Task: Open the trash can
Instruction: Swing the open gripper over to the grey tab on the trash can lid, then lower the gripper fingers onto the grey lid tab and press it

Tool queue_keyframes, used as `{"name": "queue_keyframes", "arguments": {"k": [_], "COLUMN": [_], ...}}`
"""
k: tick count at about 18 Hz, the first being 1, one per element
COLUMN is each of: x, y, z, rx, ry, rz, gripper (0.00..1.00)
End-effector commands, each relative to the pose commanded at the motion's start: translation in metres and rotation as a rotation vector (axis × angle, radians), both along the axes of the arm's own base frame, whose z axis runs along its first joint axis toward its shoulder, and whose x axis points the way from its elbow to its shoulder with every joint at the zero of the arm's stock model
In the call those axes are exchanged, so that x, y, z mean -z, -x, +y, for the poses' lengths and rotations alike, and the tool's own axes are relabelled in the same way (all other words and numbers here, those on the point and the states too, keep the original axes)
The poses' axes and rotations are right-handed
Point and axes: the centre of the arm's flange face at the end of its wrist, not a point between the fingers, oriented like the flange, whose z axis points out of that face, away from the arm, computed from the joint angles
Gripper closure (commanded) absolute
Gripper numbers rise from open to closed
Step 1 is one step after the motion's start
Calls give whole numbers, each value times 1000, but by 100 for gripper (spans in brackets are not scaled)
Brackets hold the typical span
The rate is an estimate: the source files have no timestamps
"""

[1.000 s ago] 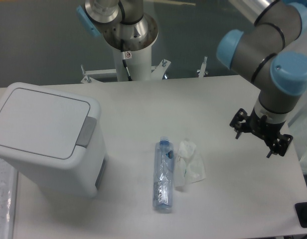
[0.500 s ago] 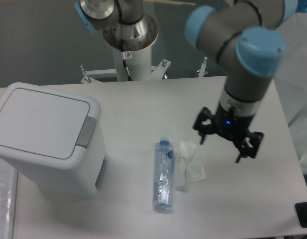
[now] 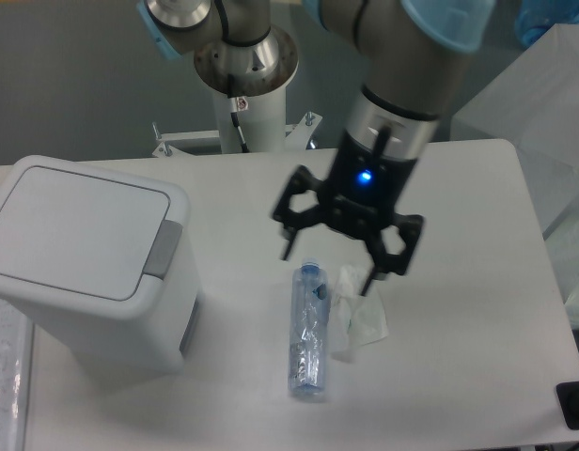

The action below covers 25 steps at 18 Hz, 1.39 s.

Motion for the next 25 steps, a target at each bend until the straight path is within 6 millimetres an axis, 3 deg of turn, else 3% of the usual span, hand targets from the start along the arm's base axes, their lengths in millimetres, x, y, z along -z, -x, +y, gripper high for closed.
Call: {"name": "queue_keyframes", "arguments": {"k": [6, 10, 16, 21, 25], "x": [-5, 8, 30, 60, 62], "y": [-23, -52, -59, -65, -64], "z": [-7, 12, 8, -12, -13], "rx": [-78, -34, -3, 10, 6], "ry": [-51, -34, -32, 51, 47], "rz": [-14, -42, -10, 155, 172], "gripper": [0, 0, 0, 0, 0]}}
